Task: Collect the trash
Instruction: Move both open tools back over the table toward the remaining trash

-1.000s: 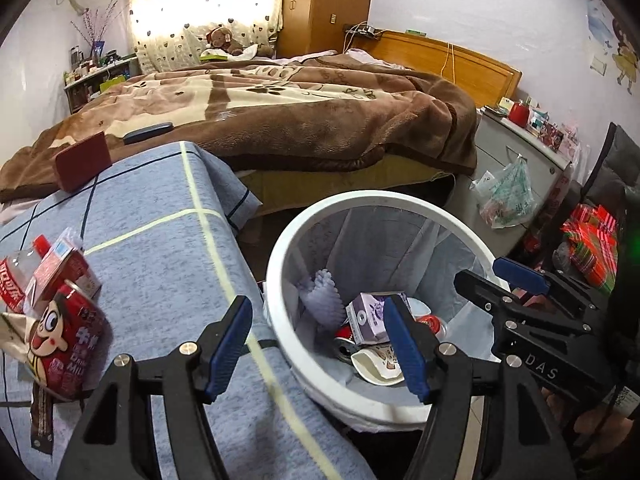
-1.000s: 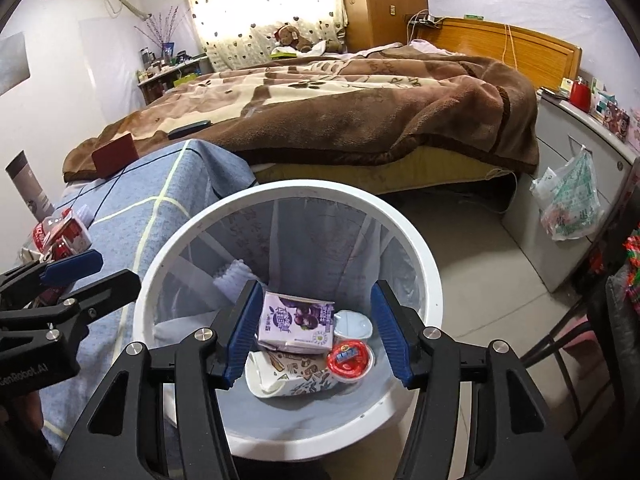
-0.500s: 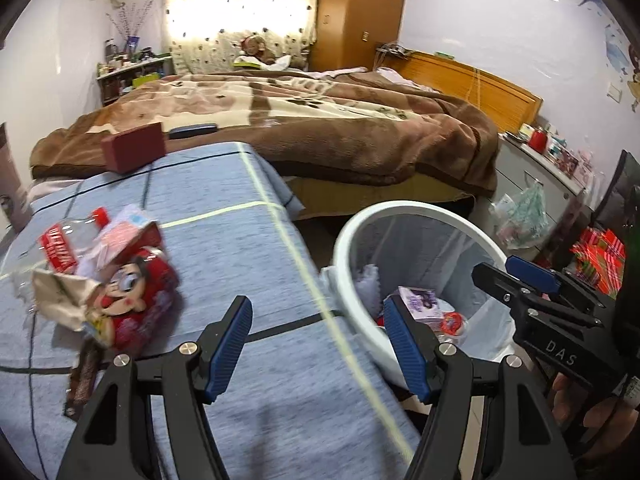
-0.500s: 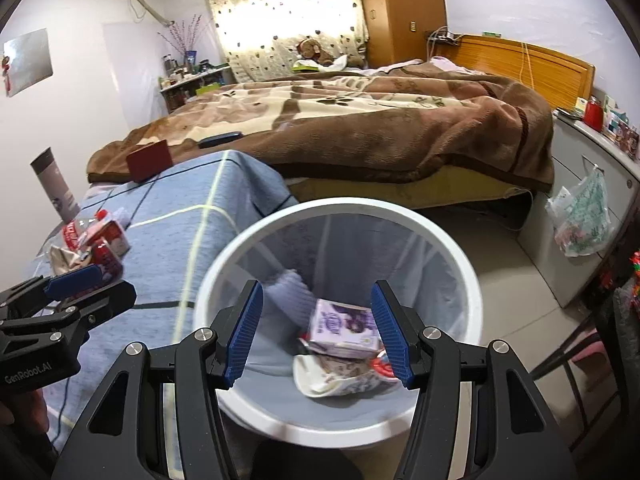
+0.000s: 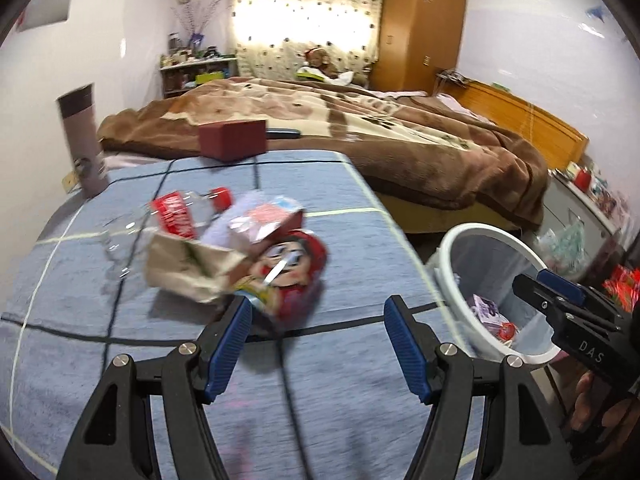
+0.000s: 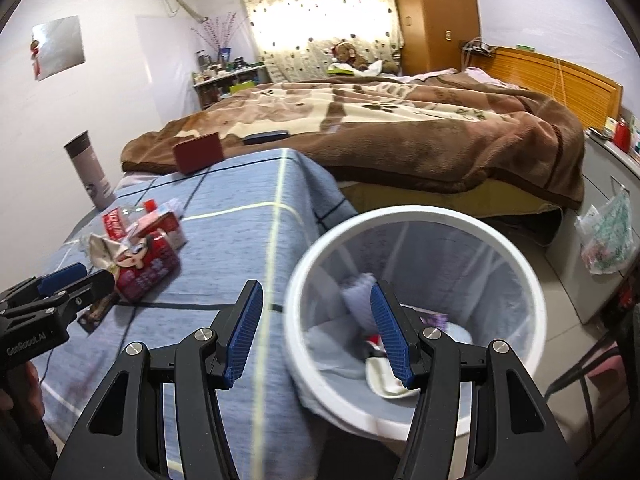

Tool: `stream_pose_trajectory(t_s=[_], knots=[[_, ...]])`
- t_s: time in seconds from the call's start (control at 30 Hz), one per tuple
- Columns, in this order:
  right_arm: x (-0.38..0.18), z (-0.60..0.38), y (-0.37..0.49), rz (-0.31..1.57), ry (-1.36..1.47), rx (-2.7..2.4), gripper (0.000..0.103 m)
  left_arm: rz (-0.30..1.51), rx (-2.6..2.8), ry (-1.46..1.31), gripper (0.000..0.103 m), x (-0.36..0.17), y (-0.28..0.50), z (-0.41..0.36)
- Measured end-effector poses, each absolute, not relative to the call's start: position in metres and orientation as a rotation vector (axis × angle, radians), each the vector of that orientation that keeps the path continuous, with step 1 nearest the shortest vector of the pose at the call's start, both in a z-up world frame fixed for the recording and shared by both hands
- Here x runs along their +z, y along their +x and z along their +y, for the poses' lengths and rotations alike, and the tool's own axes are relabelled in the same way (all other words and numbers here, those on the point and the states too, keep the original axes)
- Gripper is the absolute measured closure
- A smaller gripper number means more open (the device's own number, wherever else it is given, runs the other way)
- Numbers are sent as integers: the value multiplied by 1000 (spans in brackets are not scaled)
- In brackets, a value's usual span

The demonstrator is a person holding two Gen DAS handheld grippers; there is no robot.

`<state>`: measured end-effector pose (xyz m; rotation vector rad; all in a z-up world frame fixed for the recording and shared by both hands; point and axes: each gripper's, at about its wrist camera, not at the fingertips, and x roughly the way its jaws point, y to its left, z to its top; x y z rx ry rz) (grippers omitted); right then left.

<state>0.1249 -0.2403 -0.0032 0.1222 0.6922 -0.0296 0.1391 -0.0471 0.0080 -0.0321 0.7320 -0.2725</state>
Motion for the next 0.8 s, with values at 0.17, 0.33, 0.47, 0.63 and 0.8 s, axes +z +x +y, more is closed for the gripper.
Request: stream_pose_trajectory(t_s=[0.17, 0.33, 0.47, 0.63, 0.8], knots=[[-4, -220, 131, 695, 121, 13, 45, 734, -193, -46, 32, 3, 138, -9], [-8, -196, 138, 718, 103, 55, 45, 742, -134, -81, 32, -3, 137, 28], [-9, -177, 145, 735, 118, 104, 45, 760, -108, -96, 32, -8, 138, 49], [-10, -154, 156, 754, 107, 127, 45, 775, -98, -85, 31, -16, 138, 67], [-10, -134, 171, 773, 112, 155, 45, 791, -121, -101, 31, -21, 140, 77]])
